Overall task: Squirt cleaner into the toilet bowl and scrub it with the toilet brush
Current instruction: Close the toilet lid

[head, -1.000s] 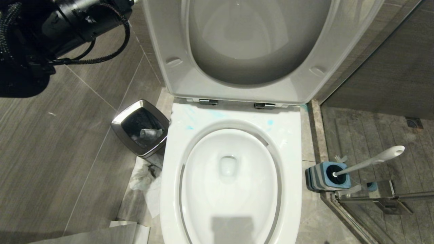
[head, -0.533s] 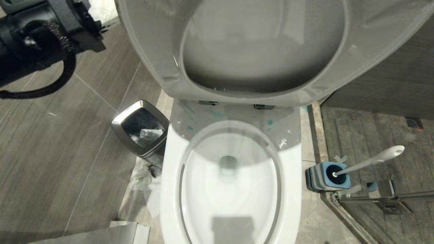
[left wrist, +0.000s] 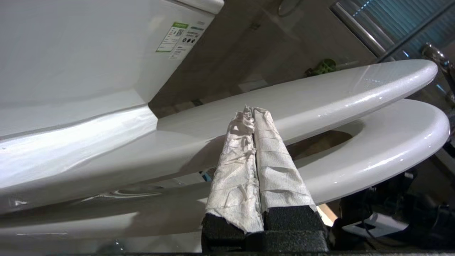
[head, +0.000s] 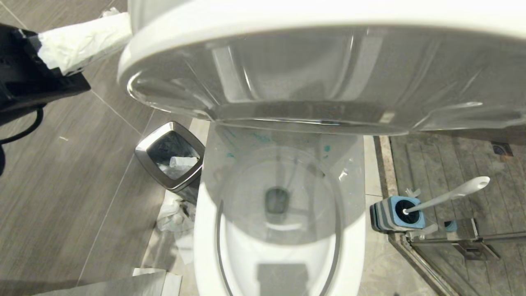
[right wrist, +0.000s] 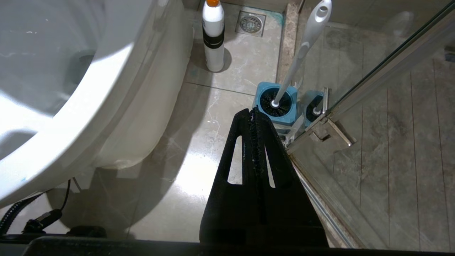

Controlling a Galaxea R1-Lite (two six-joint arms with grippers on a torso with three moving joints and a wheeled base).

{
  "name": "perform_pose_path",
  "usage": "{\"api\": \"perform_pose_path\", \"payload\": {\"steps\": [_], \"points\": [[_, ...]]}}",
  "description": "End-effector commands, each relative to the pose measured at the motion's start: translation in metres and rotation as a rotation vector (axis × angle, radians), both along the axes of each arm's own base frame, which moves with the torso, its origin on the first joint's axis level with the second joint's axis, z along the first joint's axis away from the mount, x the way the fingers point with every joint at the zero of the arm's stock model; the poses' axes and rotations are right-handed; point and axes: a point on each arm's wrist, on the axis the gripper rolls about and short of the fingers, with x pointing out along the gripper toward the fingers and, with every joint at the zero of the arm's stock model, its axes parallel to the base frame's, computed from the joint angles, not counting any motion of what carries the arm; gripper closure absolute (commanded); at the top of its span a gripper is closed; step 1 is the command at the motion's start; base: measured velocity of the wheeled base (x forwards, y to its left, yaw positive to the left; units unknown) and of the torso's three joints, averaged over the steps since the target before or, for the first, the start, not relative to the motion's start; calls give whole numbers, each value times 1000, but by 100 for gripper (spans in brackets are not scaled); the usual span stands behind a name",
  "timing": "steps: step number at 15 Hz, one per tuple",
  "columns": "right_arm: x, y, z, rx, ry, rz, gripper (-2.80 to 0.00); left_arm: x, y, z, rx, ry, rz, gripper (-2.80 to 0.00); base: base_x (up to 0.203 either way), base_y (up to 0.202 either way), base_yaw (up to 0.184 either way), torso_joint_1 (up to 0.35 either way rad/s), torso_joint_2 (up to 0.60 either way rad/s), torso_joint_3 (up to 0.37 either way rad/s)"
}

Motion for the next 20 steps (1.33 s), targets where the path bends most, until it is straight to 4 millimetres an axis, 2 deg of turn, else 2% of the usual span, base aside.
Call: {"api": "perform_pose_path", "payload": {"steps": [1,9,20], "points": [[2,0,-7,-1,26,1,0,-9,4,-7,-13,-65,3,0,0,0,0,0,0,0],[2,0,-7,0,26,1,0,-27,15,10,-15,-90,44,0,0,0,0,1,0,17],[2,0,-7,0,26,1,0,-35,17,11,-18,-103,41,0,0,0,0,3,3,194]]}}
